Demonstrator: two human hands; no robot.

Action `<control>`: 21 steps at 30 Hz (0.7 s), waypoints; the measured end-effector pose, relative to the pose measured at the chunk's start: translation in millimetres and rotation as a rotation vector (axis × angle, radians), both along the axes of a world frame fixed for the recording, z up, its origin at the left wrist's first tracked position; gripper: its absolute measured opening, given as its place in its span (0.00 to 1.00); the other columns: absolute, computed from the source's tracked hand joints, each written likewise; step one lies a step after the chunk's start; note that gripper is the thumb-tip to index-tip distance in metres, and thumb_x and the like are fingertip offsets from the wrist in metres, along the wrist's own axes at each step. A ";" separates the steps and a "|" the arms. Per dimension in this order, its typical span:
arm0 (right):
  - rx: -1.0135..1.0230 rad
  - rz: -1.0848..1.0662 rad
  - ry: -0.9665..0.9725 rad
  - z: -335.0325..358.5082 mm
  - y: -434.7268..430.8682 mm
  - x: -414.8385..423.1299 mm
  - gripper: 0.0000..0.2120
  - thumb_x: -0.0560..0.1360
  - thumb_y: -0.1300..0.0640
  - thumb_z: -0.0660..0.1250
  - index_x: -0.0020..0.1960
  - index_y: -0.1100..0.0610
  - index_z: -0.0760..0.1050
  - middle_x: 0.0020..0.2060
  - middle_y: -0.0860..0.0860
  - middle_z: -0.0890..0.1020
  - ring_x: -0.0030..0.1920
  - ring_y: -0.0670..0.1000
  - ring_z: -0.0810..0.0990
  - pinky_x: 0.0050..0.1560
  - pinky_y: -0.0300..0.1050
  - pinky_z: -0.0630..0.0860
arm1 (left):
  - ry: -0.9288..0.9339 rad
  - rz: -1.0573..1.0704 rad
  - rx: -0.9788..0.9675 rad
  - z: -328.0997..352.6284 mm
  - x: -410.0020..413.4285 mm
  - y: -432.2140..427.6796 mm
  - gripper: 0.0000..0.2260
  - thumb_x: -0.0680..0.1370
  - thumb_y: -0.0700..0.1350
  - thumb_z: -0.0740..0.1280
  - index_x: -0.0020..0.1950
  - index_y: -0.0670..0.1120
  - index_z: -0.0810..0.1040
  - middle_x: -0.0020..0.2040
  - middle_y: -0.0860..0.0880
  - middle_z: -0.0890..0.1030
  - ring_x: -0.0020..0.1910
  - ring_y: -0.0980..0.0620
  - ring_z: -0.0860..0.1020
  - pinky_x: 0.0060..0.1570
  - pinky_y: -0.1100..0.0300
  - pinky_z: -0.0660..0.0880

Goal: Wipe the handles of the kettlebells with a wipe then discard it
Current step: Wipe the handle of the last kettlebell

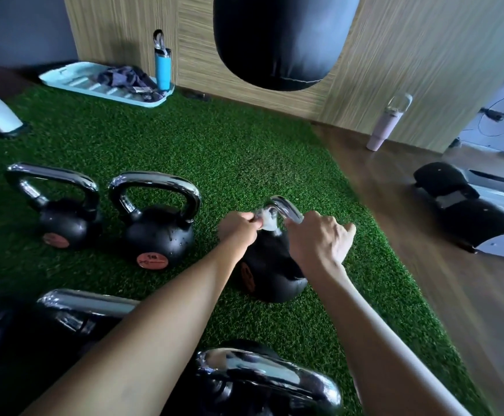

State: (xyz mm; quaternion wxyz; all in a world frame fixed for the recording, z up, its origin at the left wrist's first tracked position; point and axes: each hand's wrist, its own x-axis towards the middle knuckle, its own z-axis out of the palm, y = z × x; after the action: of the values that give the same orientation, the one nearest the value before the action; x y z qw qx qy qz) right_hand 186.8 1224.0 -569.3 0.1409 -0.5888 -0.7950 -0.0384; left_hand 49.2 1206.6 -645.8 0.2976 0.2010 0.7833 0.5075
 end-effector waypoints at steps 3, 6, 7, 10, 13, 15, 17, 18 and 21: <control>-0.205 0.006 0.039 4.5 20.6 18.0 0.22 0.79 0.41 0.62 0.35 0.56 0.73 0.32 0.50 0.78 0.33 0.50 0.74 0.55 0.51 0.74 | -0.071 -0.012 0.016 7.7 6.7 16.8 0.21 0.75 0.51 0.75 0.68 0.50 0.80 0.61 0.47 0.84 0.53 0.50 0.85 0.46 0.61 0.81; -0.425 0.114 0.083 12.4 41.6 33.8 0.22 0.79 0.41 0.65 0.36 0.58 0.76 0.31 0.51 0.79 0.29 0.50 0.75 0.32 0.39 0.71 | -0.091 0.001 -0.007 8.5 11.6 30.8 0.19 0.75 0.52 0.76 0.65 0.51 0.82 0.59 0.48 0.85 0.52 0.50 0.85 0.40 0.63 0.79; -0.456 0.139 0.084 13.6 46.0 33.3 0.22 0.79 0.42 0.66 0.36 0.58 0.76 0.29 0.50 0.77 0.27 0.49 0.73 0.29 0.38 0.67 | -0.097 0.019 -0.017 8.4 12.3 34.1 0.19 0.75 0.51 0.76 0.65 0.51 0.82 0.58 0.48 0.85 0.51 0.50 0.85 0.42 0.63 0.79; -0.449 0.141 0.087 12.6 51.2 24.7 0.22 0.79 0.42 0.65 0.36 0.58 0.76 0.29 0.50 0.76 0.27 0.49 0.72 0.28 0.38 0.66 | -0.128 0.038 -0.007 3.0 9.6 40.6 0.19 0.76 0.50 0.75 0.66 0.49 0.81 0.60 0.46 0.84 0.54 0.48 0.84 0.49 0.62 0.78; -0.449 0.147 0.108 7.9 50.7 27.5 0.22 0.79 0.42 0.65 0.38 0.59 0.76 0.30 0.50 0.76 0.27 0.49 0.72 0.29 0.40 0.69 | -0.183 -0.009 0.011 2.0 5.9 40.6 0.20 0.77 0.51 0.74 0.68 0.48 0.80 0.63 0.44 0.83 0.57 0.46 0.83 0.52 0.61 0.76; -0.483 0.151 0.152 5.7 50.8 31.9 0.22 0.79 0.41 0.66 0.36 0.58 0.74 0.29 0.50 0.75 0.26 0.48 0.69 0.27 0.39 0.66 | -0.178 -0.018 0.023 7.1 5.7 40.2 0.19 0.77 0.50 0.74 0.68 0.48 0.81 0.63 0.44 0.83 0.54 0.48 0.83 0.49 0.61 0.78; -0.508 0.155 0.197 5.6 52.0 32.7 0.23 0.79 0.42 0.67 0.35 0.58 0.74 0.28 0.50 0.74 0.25 0.48 0.68 0.27 0.40 0.66 | -0.166 0.006 0.105 15.0 7.0 40.9 0.13 0.78 0.48 0.73 0.61 0.48 0.83 0.62 0.46 0.83 0.47 0.53 0.81 0.38 0.65 0.76; -0.517 0.160 0.218 5.3 52.6 32.3 0.23 0.79 0.42 0.67 0.35 0.58 0.74 0.28 0.51 0.74 0.25 0.49 0.68 0.28 0.40 0.66 | -0.160 0.009 0.159 19.3 7.9 40.7 0.09 0.78 0.47 0.73 0.58 0.48 0.84 0.61 0.48 0.84 0.44 0.56 0.80 0.34 0.66 0.74; -0.511 0.175 0.229 6.4 50.5 31.6 0.22 0.79 0.43 0.67 0.35 0.59 0.75 0.29 0.52 0.76 0.25 0.49 0.69 0.30 0.42 0.67 | -0.091 -0.013 0.231 26.0 10.2 35.9 0.16 0.76 0.48 0.75 0.62 0.46 0.83 0.59 0.49 0.85 0.48 0.56 0.82 0.34 0.66 0.74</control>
State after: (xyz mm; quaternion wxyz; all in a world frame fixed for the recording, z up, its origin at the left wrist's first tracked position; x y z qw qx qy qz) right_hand 218.4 1274.4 -562.8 0.0797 -0.5349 -0.8056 0.2420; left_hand 59.4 1242.5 -619.8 0.3110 0.2156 0.7039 0.6011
